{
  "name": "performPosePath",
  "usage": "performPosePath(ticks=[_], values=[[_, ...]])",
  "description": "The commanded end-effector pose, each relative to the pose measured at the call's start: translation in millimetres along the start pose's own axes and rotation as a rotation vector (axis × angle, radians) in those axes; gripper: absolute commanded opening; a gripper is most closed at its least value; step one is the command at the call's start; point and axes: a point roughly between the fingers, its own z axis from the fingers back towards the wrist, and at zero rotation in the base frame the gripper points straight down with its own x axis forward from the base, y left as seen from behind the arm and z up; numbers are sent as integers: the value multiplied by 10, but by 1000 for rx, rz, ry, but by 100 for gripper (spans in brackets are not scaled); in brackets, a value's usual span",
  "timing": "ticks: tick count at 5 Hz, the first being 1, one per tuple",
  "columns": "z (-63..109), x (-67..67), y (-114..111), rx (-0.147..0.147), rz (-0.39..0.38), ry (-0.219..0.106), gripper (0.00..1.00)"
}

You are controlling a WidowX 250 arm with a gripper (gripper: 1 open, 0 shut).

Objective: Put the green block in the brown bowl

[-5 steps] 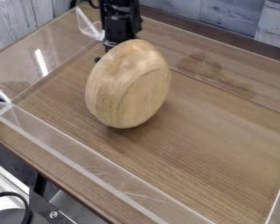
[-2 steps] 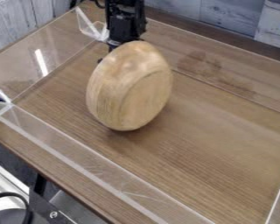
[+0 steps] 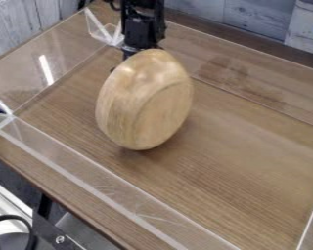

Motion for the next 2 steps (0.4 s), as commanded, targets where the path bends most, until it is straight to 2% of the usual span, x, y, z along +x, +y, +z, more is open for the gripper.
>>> performPosePath(ticks=[1, 2], values=[[-89, -10, -33, -13, -20, 51, 0], [-97, -26, -46, -20, -26, 77, 0]])
